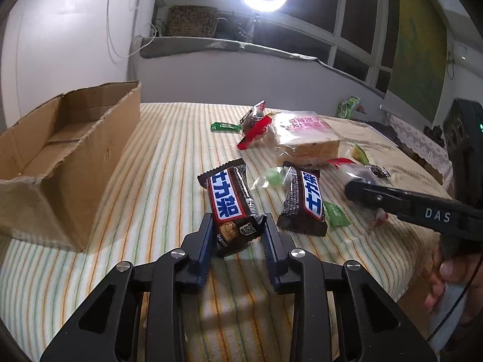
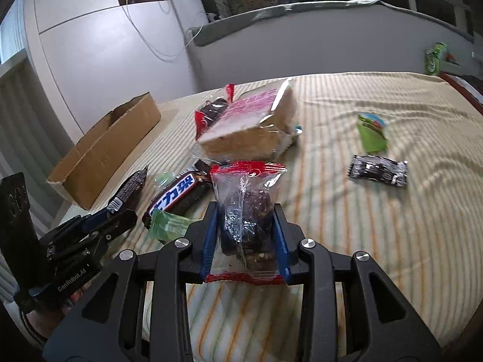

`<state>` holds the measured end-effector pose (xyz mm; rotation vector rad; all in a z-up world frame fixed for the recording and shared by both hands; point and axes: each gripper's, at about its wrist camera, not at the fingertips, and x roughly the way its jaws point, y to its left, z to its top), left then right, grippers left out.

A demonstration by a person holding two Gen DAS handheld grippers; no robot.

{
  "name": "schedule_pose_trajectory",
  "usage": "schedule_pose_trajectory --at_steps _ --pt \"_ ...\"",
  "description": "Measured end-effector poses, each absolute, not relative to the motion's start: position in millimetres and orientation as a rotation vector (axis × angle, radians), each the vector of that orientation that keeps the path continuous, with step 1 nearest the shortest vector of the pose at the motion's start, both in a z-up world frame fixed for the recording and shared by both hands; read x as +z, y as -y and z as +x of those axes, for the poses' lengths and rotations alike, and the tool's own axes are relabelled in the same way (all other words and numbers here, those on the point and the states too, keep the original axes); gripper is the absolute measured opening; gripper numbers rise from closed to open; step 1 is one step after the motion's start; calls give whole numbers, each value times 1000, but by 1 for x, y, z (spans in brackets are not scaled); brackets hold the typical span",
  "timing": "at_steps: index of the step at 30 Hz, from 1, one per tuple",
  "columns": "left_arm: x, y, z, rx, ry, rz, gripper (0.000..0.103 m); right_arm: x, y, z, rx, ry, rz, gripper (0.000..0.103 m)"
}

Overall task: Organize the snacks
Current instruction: 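Grasp the Snickers bar with the left tool while the right tool grasps the red-topped candy bag, then carry both snacks to the cardboard box and open both tools to drop them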

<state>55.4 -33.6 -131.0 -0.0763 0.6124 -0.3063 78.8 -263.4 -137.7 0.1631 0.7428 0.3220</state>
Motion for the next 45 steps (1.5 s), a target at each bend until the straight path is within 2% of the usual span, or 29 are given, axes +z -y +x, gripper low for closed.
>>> schedule_pose_trajectory --at_steps 7,21,25,31,36,45 --pt "-128 33 49 -305 -609 -78 29 -129 267 63 243 -704 91 35" --pt "-123 33 44 -296 -577 -50 29 -134 276 59 209 -690 129 35" --pt "-96 27 38 -293 -514 -59 29 -82 272 49 202 -584 101 35" --pt "-27 14 19 -294 -345 -63 29 -2 259 14 202 -408 57 35" --pt "-6 7 4 -289 -301 -60 29 12 250 -3 209 -382 46 35" --pt "-3 6 -3 -290 -293 -52 29 13 250 -2 218 -389 47 35"
